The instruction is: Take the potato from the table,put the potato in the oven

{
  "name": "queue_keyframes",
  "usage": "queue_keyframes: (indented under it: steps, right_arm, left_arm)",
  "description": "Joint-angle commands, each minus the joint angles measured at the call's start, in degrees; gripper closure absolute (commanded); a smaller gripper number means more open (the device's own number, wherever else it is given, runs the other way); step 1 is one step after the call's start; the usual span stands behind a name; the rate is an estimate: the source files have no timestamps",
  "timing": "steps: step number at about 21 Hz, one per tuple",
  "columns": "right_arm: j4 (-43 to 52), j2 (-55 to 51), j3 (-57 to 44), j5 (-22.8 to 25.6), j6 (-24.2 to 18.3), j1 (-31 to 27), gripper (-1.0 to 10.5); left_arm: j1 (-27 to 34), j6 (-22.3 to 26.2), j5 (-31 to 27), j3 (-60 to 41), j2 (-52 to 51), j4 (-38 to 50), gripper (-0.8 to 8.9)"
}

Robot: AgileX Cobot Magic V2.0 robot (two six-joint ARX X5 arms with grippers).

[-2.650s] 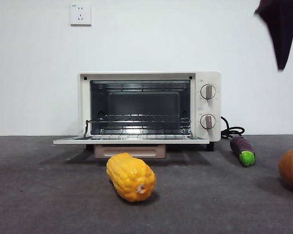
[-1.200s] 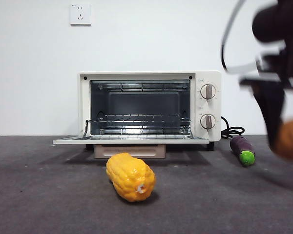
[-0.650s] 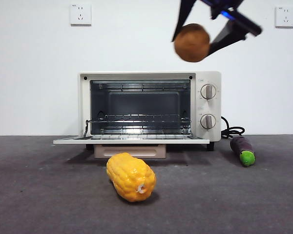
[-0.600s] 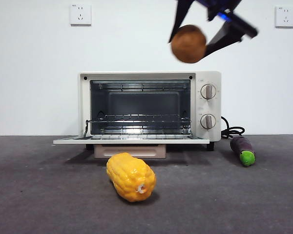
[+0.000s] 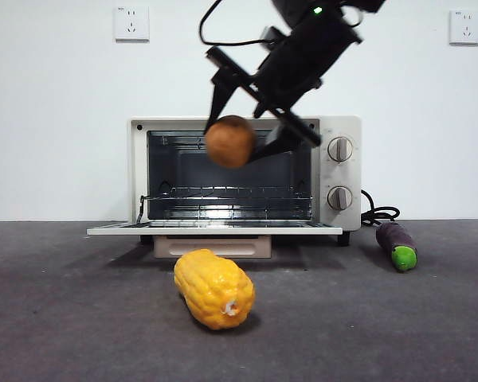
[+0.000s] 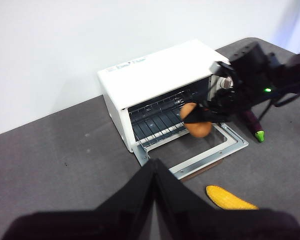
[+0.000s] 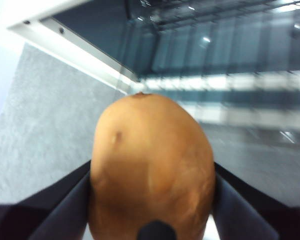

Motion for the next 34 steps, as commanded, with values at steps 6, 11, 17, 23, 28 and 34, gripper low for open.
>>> queue_keyframes:
  steps: [6, 11, 17, 23, 28, 34]
  right_arm:
    - [0.59, 11.98, 12.76, 1.01, -0.07, 0.9, 8.8]
    - [1.01, 15.02, 14.56, 8.17, -2.51, 0.87, 8.8]
    - [3.56, 15.3, 14.56, 13.92, -4.15, 0.87, 8.8]
    - [3.56, 15.78, 14.56, 16.87, -4.15, 0.68, 8.8]
    - [3.5, 16.22, 14.56, 17.99, -4.17, 0.7, 8.8]
    - [3.02, 16.28, 14.56, 19.5, -4.15, 0.68, 8.8]
  left_arm:
    - [-0.07, 3.28, -3.98, -3.93, -0.09, 0.26, 8.2]
    - [-0.07, 4.2, -6.58, -4.5, -0.04, 0.26, 8.2]
    - [-0.07, 5.2, -8.68, -4.5, -0.04, 0.26, 8.2]
    - [-0.07, 5.62, -8.7, -4.5, -0.04, 0.28, 8.2]
    - [-0.07, 6.27, -8.72, -4.5, -0.04, 0.28, 8.2]
    - [-0.07, 6.27, -8.72, -4.5, -0.04, 0.28, 8.2]
